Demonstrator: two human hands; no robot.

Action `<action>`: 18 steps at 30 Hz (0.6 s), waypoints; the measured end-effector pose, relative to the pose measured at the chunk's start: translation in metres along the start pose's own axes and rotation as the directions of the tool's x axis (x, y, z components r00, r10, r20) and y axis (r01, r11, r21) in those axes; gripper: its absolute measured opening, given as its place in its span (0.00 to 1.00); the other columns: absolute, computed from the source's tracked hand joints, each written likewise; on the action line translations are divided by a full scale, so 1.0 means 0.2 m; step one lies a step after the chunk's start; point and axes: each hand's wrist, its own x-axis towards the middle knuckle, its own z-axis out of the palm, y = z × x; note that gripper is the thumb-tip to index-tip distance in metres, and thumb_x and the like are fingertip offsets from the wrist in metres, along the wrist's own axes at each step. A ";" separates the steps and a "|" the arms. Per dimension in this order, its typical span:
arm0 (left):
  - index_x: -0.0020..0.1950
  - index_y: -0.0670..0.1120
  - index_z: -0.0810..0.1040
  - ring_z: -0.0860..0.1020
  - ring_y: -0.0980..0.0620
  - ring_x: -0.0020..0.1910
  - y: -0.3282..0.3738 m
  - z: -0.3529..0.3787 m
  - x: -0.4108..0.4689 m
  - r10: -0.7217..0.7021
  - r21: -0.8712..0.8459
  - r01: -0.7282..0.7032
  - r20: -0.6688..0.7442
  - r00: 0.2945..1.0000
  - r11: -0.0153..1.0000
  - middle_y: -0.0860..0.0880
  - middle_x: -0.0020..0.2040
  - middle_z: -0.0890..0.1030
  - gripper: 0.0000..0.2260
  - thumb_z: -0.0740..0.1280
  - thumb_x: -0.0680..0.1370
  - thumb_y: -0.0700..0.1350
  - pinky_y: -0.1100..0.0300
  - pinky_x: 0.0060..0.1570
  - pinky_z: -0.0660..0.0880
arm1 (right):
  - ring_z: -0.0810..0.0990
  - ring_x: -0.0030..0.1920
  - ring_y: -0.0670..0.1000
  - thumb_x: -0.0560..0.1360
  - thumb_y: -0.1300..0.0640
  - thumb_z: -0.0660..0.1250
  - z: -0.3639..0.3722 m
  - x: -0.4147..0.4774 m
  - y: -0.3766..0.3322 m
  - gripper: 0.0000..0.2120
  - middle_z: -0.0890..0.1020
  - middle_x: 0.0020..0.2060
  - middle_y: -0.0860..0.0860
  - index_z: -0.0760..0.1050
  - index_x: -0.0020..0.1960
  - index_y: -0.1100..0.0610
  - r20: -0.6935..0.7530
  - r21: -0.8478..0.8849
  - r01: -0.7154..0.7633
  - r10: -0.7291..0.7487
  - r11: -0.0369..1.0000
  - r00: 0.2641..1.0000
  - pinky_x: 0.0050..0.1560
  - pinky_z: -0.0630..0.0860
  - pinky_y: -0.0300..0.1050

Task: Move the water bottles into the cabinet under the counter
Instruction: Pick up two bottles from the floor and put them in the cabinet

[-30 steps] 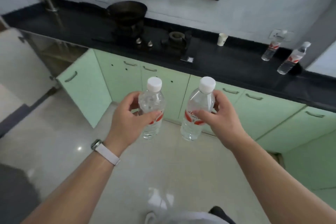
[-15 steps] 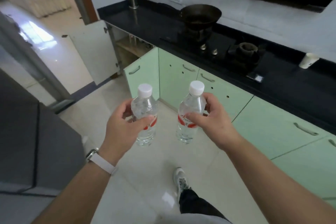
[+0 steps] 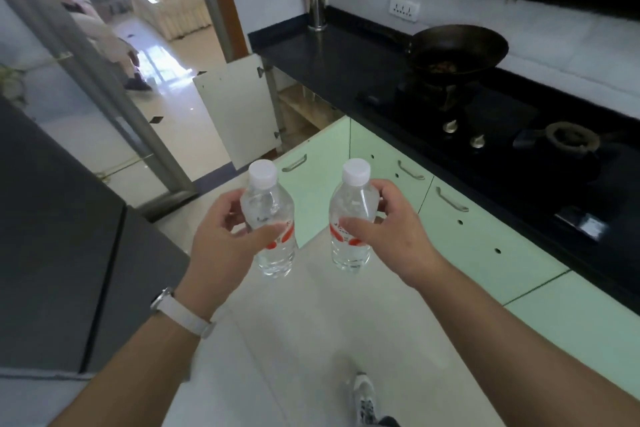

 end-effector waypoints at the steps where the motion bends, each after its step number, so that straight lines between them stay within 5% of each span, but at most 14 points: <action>1: 0.61 0.50 0.78 0.81 0.55 0.52 -0.01 0.01 0.03 0.001 -0.001 -0.001 -0.008 1.000 1.000 0.55 0.54 0.82 0.24 0.80 0.68 0.42 0.60 0.51 0.78 | 0.80 0.47 0.41 0.68 0.57 0.77 0.00 0.05 0.00 0.22 0.80 0.50 0.44 0.72 0.57 0.45 0.011 -0.008 -0.004 0.004 1.000 1.000 0.46 0.77 0.37; 8: 0.60 0.48 0.78 0.82 0.58 0.48 -0.10 -0.07 0.15 -0.042 -0.036 0.039 -0.085 0.996 0.999 0.55 0.52 0.82 0.23 0.79 0.68 0.38 0.71 0.42 0.77 | 0.79 0.48 0.40 0.69 0.57 0.77 0.15 0.30 0.01 0.21 0.80 0.50 0.43 0.73 0.58 0.47 0.082 -0.015 -0.034 0.035 0.999 0.996 0.48 0.76 0.39; 18: 0.60 0.45 0.78 0.83 0.50 0.49 -0.43 -0.50 0.54 -0.124 -0.162 0.096 -0.173 0.977 0.982 0.50 0.52 0.82 0.22 0.79 0.69 0.38 0.57 0.40 0.81 | 0.80 0.45 0.37 0.69 0.58 0.77 0.75 0.70 -0.07 0.21 0.81 0.50 0.43 0.73 0.58 0.47 0.184 -0.088 -0.004 0.020 0.996 0.983 0.42 0.76 0.33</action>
